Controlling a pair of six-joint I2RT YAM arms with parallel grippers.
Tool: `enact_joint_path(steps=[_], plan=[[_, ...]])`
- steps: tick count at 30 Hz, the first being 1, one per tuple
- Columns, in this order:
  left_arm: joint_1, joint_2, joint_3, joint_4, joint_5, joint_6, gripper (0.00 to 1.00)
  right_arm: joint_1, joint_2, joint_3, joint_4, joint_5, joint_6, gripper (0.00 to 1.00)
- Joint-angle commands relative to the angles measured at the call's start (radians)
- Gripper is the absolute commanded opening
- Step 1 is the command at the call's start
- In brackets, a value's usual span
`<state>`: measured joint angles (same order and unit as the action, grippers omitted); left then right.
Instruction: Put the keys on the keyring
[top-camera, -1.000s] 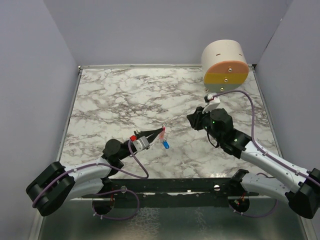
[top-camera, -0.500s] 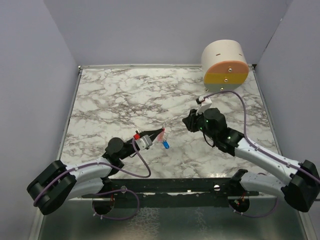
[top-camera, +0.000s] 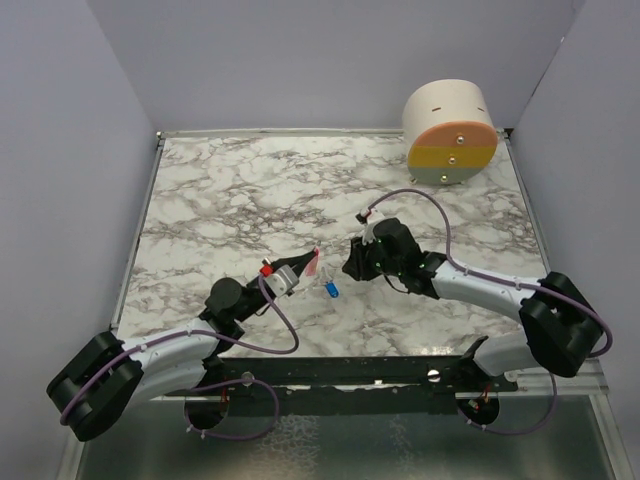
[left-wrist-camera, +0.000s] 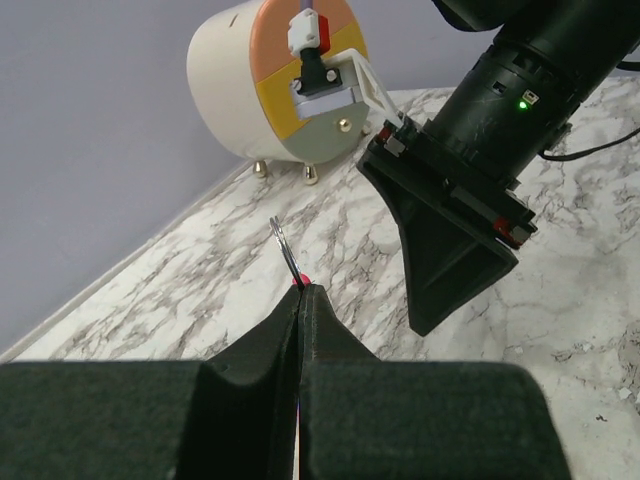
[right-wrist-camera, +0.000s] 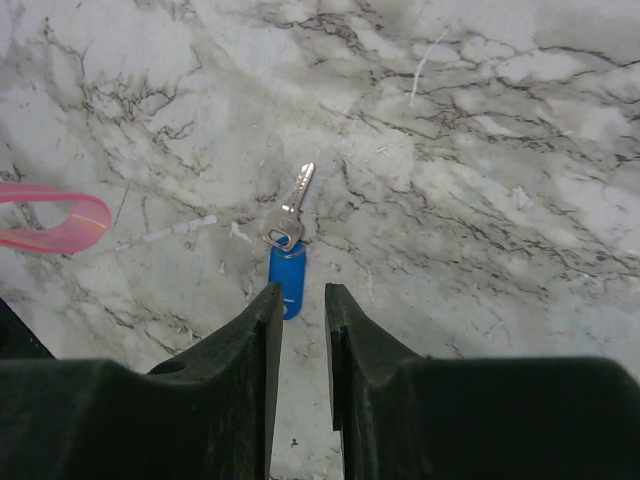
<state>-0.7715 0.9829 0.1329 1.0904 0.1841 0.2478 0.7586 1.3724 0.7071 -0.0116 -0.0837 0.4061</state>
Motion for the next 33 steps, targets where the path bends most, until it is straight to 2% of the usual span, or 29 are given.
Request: enact_joint_path(steps=[1,13,22,33], plan=[[0.009,-0.015,-0.015,-0.001,-0.029,-0.002,0.0,0.038,0.066,-0.013,0.079,-0.096,0.039,0.25],[0.025,-0.069,-0.036,-0.017,-0.044,-0.014,0.0,0.155,0.206,0.01,0.145,-0.108,0.074,0.44],[0.031,-0.08,-0.04,-0.029,-0.037,-0.01,0.0,0.171,0.275,0.032,0.156,-0.093,0.092,0.45],[0.031,-0.09,-0.068,-0.008,-0.083,0.027,0.0,0.171,0.306,0.101,0.015,0.072,0.111,0.48]])
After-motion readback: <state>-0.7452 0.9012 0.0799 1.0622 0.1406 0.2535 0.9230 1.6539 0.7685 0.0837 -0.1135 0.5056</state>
